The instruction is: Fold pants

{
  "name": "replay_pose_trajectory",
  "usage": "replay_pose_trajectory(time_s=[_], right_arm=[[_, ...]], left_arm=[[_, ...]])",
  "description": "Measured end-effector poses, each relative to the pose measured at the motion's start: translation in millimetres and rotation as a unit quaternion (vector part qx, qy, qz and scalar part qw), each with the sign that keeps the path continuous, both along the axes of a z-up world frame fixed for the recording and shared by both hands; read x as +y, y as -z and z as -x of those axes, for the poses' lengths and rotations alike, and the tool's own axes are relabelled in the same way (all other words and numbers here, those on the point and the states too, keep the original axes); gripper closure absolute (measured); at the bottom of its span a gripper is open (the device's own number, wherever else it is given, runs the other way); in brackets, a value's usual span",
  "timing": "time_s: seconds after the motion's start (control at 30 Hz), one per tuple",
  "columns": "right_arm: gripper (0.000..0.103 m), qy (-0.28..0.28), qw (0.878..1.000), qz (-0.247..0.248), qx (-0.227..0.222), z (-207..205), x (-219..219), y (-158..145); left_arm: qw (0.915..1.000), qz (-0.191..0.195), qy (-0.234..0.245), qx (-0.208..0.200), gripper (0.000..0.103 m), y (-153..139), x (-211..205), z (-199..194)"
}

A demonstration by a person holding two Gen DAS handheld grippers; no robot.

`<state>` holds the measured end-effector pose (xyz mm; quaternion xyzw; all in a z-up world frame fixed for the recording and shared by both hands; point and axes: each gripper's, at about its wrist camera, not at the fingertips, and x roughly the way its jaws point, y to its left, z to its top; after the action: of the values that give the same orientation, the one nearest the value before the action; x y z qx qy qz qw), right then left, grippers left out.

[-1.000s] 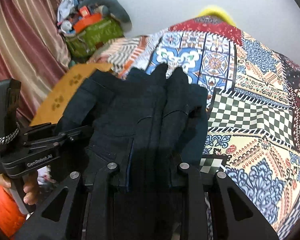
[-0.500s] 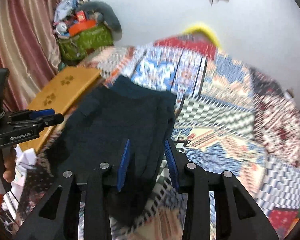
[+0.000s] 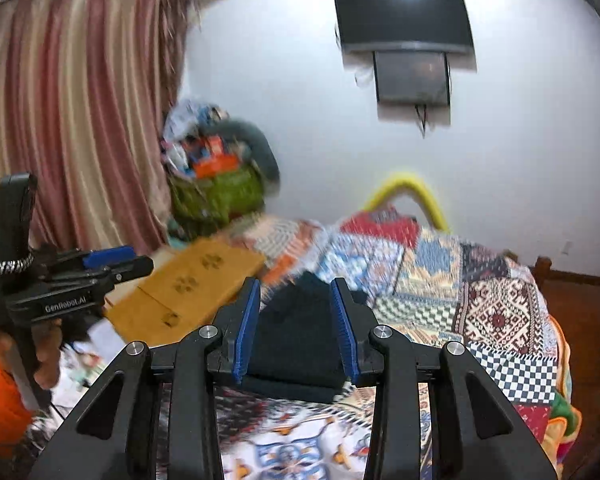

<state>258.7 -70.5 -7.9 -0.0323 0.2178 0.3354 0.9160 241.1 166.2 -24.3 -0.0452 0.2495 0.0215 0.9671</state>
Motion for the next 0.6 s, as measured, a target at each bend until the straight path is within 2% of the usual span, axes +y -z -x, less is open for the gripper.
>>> replay_pose_trajectory(time_s=[0.17, 0.27, 0.47, 0.5, 0.53, 0.6], right_arm=[[0.070, -0.007, 0.999, -0.025, -0.043, 62.8, -14.0, -19.5], [0.070, -0.012, 0.997, -0.044, -0.062, 92.2, -22.1, -22.6], [0.070, -0.008, 0.993, -0.057, -0.100, 137.0, -28.8, -15.4], [0.070, -0.001, 0.993, -0.061, -0.102, 139.0, -29.7, -13.5], [0.069, 0.003, 0.993, -0.064, -0.101, 141.5, -30.5, -12.4], [0.056, 0.010, 0.993, -0.070, -0.100, 145.8, -31.7, -10.9]], left_arm=[[0.9975, -0.027, -0.004, -0.066, 0.055, -28.3, -27.0, 79.4], [0.9932, -0.049, -0.013, -0.104, 0.048, -35.4, -43.3, 119.7], [0.9829, -0.067, -0.023, -0.170, 0.031, -37.8, -67.1, 171.8], [0.9814, -0.070, -0.025, -0.177, 0.023, -37.4, -70.3, 177.3], [0.9804, -0.072, -0.026, -0.181, 0.016, -36.1, -73.0, 181.4], [0.9796, -0.070, -0.026, -0.186, 0.008, -34.3, -76.3, 188.0]])
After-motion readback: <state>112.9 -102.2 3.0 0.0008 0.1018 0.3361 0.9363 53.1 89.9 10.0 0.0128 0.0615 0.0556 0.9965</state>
